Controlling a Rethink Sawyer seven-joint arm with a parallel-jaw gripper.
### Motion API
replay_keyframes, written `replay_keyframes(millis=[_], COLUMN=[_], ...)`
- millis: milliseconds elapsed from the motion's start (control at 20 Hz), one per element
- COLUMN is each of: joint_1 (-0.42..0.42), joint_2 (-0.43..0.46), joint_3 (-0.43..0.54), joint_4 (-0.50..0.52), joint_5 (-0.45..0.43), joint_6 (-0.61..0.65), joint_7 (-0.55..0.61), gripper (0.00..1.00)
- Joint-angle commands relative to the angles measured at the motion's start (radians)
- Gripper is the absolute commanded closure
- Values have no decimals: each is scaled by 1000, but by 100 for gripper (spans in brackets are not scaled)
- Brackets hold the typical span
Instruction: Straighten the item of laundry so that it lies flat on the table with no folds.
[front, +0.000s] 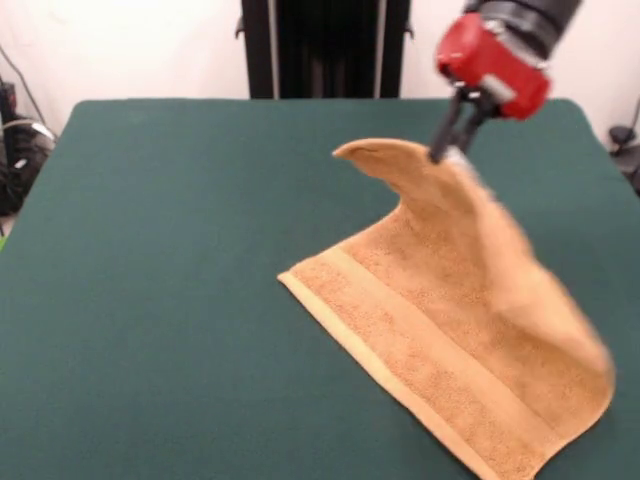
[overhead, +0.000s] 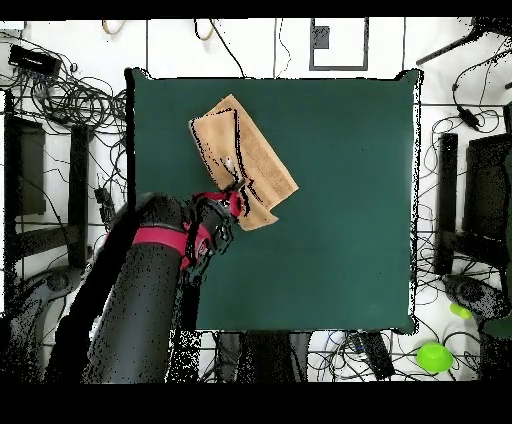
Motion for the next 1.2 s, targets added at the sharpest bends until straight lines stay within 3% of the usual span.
replay_keyframes(millis=[50,150,200,350,450,700,1050,1200], joint_1=[-21,-15,-21,24,90,141,103,35], joint_2=[34,45,42,85,139,188,174,86], joint_3=[-63,-66,-61,-98,-152,-186,-169,-119], joint_4=[28,21,26,-4,-43,-99,-115,-73], joint_5=[22,22,46,34,-3,9,49,108], joint_6=[-77,-72,-63,-8,95,241,231,174], joint_7=[251,255,227,285,318,145,109,47], gripper=[100,100,0,0,0,0,0,0])
